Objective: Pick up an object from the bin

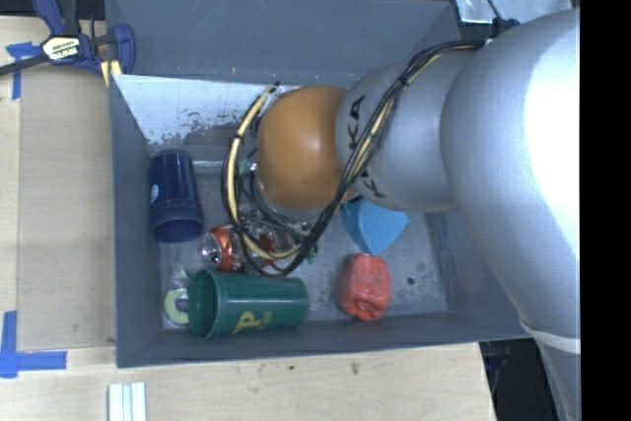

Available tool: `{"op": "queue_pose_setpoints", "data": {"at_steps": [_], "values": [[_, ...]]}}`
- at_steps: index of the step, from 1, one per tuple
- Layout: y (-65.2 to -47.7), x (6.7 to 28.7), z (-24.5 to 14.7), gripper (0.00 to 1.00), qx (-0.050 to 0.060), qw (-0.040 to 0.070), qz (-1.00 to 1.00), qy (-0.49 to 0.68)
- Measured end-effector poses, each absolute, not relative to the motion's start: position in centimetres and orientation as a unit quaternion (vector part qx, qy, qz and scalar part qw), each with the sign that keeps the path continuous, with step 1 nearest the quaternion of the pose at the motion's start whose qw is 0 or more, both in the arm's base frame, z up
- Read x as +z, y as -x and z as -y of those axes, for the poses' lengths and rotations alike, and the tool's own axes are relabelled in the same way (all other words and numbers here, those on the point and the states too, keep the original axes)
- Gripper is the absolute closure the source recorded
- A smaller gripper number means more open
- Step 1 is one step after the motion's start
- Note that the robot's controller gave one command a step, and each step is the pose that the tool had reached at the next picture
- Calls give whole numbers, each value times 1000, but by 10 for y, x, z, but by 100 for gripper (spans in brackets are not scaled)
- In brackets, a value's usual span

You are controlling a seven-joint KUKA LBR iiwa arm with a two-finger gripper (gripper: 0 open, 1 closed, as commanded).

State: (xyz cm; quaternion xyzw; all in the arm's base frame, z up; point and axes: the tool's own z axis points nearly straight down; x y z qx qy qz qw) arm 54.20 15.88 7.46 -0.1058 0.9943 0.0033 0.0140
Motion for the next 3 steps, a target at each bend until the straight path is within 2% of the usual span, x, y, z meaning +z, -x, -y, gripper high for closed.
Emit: {"op": "queue_pose_setpoints", "data": {"at_steps": [1,2,3], "values": [[-542,75,-159,100,3,14,-994,106],[-541,105,-151,100,3,12,-994,110],[-537,130,-162,100,3,16,-991,134]]}}
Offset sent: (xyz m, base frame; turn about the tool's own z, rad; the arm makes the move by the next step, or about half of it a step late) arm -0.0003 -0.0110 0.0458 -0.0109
